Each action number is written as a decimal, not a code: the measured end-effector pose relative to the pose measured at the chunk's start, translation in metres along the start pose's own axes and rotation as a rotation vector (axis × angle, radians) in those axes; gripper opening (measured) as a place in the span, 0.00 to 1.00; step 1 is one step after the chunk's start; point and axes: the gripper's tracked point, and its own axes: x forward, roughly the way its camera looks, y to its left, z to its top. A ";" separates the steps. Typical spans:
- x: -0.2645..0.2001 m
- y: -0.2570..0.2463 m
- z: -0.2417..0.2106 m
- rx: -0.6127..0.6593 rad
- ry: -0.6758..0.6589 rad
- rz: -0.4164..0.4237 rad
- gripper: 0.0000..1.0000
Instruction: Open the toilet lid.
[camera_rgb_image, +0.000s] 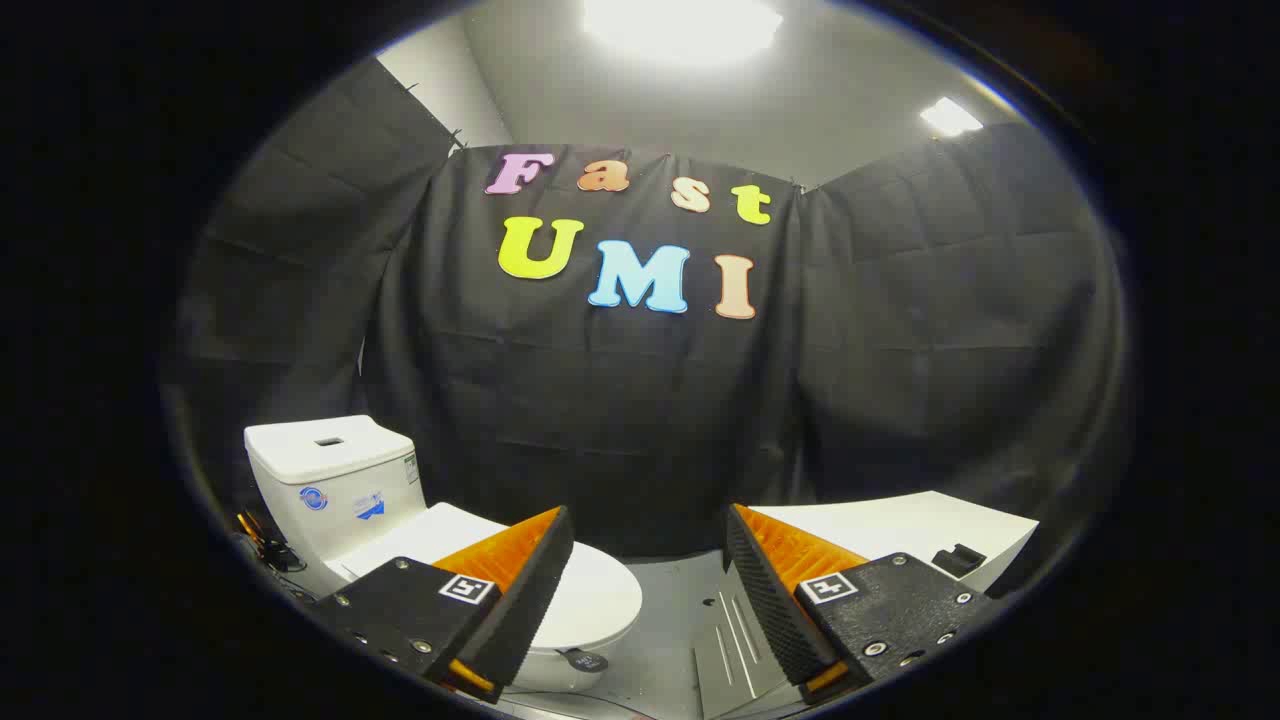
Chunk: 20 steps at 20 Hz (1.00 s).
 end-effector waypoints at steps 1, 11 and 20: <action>0.000 -0.001 0.000 -0.004 -0.001 -0.004 0.95; 0.001 -0.003 -0.001 -0.026 0.000 -0.013 0.95; 0.003 -0.001 0.001 0.015 -0.004 -0.017 0.95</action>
